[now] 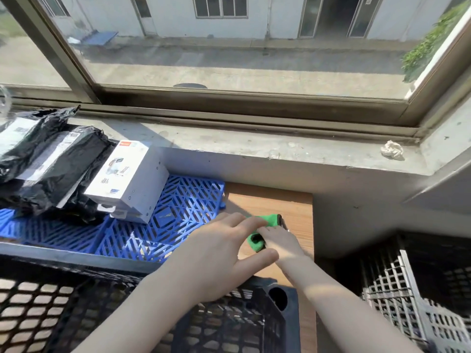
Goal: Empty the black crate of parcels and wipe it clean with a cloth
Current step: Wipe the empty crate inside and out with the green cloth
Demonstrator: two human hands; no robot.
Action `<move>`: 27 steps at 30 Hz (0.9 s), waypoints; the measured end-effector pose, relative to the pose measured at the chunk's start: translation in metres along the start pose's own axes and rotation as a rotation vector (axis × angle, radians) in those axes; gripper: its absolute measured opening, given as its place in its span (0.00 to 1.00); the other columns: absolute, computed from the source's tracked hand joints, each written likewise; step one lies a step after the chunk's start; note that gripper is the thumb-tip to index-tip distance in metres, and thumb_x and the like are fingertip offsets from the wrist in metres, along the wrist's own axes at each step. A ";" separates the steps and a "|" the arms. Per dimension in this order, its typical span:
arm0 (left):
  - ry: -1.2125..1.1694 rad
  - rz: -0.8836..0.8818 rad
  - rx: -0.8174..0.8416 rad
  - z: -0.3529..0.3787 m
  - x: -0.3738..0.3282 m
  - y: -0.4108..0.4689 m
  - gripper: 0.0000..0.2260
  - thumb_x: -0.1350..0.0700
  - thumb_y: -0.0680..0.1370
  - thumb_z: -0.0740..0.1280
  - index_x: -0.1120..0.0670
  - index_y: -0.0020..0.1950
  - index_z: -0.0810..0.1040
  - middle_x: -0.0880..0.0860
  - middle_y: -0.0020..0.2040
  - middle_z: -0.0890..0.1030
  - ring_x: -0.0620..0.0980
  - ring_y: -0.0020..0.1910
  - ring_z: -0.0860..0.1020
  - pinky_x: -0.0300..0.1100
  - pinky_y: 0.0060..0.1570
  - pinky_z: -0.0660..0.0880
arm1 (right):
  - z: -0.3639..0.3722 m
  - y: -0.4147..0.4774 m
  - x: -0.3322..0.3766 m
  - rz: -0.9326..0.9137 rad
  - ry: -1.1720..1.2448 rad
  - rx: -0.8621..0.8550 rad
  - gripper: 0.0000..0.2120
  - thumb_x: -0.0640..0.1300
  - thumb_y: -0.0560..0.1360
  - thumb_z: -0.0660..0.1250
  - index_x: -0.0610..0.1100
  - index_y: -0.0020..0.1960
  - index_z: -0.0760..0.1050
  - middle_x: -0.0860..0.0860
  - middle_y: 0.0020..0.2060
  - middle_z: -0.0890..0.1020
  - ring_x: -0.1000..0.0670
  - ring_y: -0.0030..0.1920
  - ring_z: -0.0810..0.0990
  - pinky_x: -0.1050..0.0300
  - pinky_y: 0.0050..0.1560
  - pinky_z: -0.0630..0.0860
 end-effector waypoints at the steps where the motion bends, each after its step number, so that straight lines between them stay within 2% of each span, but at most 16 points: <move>1: -0.004 -0.003 0.002 0.000 0.000 0.000 0.34 0.27 0.69 0.45 0.38 0.73 0.62 0.38 0.64 0.70 0.37 0.64 0.64 0.34 0.58 0.62 | -0.009 -0.007 0.001 0.027 0.075 0.016 0.15 0.43 0.74 0.59 0.51 0.60 0.69 0.49 0.49 0.79 0.46 0.49 0.79 0.50 0.42 0.76; 3: -0.001 -0.002 -0.003 -0.002 -0.002 -0.001 0.35 0.27 0.69 0.44 0.37 0.73 0.62 0.38 0.64 0.70 0.38 0.64 0.65 0.35 0.58 0.64 | -0.028 -0.021 0.000 0.070 0.234 -0.039 0.13 0.43 0.74 0.57 0.51 0.57 0.70 0.50 0.43 0.80 0.45 0.42 0.81 0.50 0.39 0.79; 5: -0.003 0.004 -0.022 -0.004 -0.003 -0.001 0.35 0.27 0.68 0.44 0.38 0.72 0.63 0.39 0.63 0.71 0.40 0.64 0.66 0.35 0.57 0.64 | -0.048 -0.036 -0.001 0.066 0.317 -0.161 0.13 0.42 0.75 0.57 0.54 0.56 0.71 0.51 0.45 0.80 0.45 0.45 0.80 0.49 0.43 0.79; 7: -0.010 0.017 -0.049 -0.006 -0.004 -0.003 0.36 0.27 0.69 0.44 0.39 0.73 0.64 0.41 0.65 0.71 0.41 0.65 0.67 0.37 0.59 0.65 | -0.067 -0.055 0.002 0.003 0.302 -0.267 0.14 0.41 0.75 0.58 0.57 0.55 0.70 0.54 0.47 0.80 0.47 0.47 0.79 0.49 0.45 0.77; 10: -0.033 0.065 -0.110 -0.010 -0.004 -0.006 0.34 0.29 0.71 0.46 0.42 0.71 0.67 0.41 0.66 0.71 0.41 0.66 0.68 0.39 0.60 0.67 | -0.102 -0.085 0.011 -0.041 0.315 -0.397 0.13 0.42 0.77 0.61 0.56 0.58 0.72 0.54 0.51 0.80 0.50 0.52 0.78 0.53 0.49 0.74; 14: -0.107 0.135 -0.204 -0.023 -0.003 -0.024 0.28 0.32 0.73 0.51 0.41 0.69 0.69 0.40 0.62 0.72 0.40 0.60 0.70 0.37 0.57 0.69 | -0.146 -0.128 0.028 0.032 0.300 -0.466 0.15 0.40 0.79 0.60 0.52 0.63 0.72 0.52 0.57 0.80 0.48 0.57 0.77 0.52 0.55 0.72; 19: -0.109 0.215 -0.295 -0.047 0.017 -0.073 0.27 0.33 0.75 0.53 0.42 0.70 0.68 0.38 0.66 0.68 0.38 0.65 0.67 0.36 0.62 0.66 | -0.183 -0.196 0.058 0.056 0.246 -0.645 0.18 0.37 0.77 0.61 0.49 0.65 0.72 0.49 0.57 0.80 0.46 0.57 0.77 0.51 0.57 0.73; 22: -0.090 0.252 -0.325 -0.065 0.037 -0.112 0.23 0.36 0.77 0.57 0.40 0.72 0.65 0.35 0.67 0.65 0.36 0.66 0.65 0.34 0.61 0.65 | -0.195 -0.234 0.084 0.067 0.269 -0.765 0.16 0.37 0.77 0.61 0.49 0.63 0.72 0.49 0.54 0.81 0.44 0.55 0.77 0.49 0.54 0.74; 27: -0.079 0.267 -0.359 -0.087 0.090 -0.184 0.22 0.41 0.79 0.61 0.41 0.73 0.64 0.37 0.68 0.67 0.39 0.67 0.67 0.36 0.62 0.66 | -0.191 -0.283 0.146 0.075 0.248 -0.918 0.16 0.36 0.77 0.63 0.47 0.63 0.73 0.48 0.54 0.81 0.43 0.54 0.79 0.50 0.52 0.74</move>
Point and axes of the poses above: each hand's wrist, its own y-axis towards the middle knuckle, its own z-axis out of the palm, x = y × z, the point moved 5 cm from there along y, towards the middle knuckle
